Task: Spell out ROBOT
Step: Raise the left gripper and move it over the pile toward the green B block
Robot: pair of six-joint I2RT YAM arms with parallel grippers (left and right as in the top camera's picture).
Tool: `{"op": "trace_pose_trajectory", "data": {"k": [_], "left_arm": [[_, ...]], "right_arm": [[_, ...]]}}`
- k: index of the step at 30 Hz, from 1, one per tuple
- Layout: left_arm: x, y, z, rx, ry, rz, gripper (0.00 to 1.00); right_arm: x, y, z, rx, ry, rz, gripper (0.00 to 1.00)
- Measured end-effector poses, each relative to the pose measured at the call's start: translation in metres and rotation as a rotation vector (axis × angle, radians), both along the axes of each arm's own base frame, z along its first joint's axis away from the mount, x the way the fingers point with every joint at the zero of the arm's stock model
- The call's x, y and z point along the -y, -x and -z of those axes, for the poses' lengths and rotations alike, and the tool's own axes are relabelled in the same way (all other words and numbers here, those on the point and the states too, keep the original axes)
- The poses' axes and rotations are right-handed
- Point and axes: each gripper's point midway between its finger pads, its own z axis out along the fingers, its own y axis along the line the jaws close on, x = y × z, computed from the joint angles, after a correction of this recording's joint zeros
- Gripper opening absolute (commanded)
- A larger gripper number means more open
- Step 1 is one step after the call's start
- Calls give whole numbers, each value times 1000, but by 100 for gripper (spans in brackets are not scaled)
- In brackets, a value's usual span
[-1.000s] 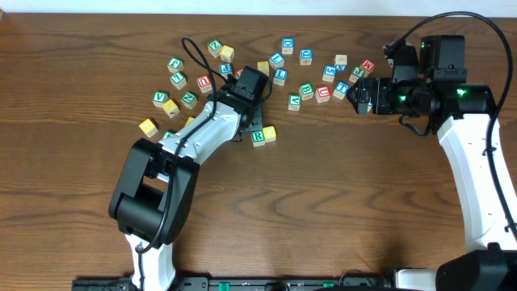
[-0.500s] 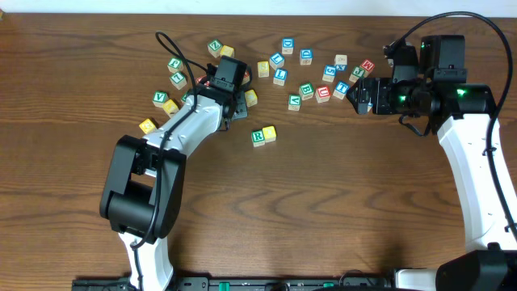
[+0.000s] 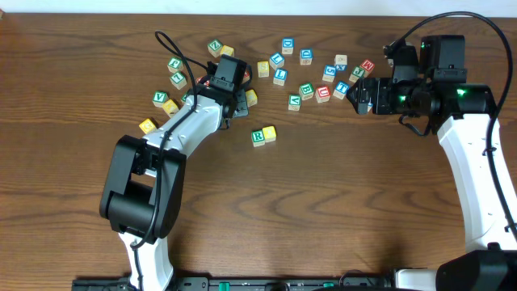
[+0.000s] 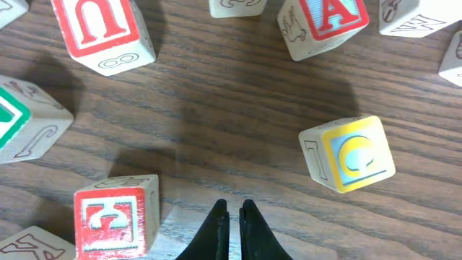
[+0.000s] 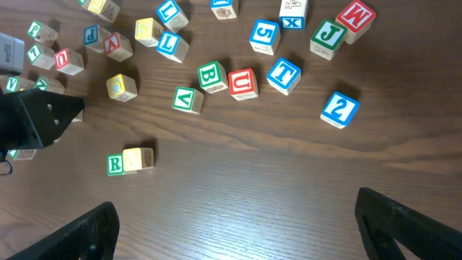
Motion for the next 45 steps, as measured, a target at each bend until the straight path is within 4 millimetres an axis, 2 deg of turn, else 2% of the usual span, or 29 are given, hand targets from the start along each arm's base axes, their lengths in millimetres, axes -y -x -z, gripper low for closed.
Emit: {"op": "trace_pose_trajectory", "data": {"k": [4,11,18,25,28,29,34,36,40,45], "left_arm": [[5,-3,-5,6,23,10,7],[26,-21,-38,51,102,47,7],[39,-6,-57,-26,97,82,8],[36,-1,-82,-64,75,82,9],[34,-2,-87,-56,62,84,17],[33,-1,-87,-60,58,87,23],[32,-2,-87,-53,47,95,39],[34,-7,-90,-31,54,93,65],[37,-15,-95,8,68,89,72],[37,-16,-95,13,68,86,76]], "right_arm": [[0,0,0,0,0,0,99],[0,0,0,0,0,0,99],[0,0,0,0,0,0,99],[0,0,0,0,0,0,99],[0,0,0,0,0,0,99],[0,0,0,0,0,0,99],[0,0,0,0,0,0,99],[0,0,0,0,0,0,99],[0,0,0,0,0,0,99],[0,0,0,0,0,0,99]]}}
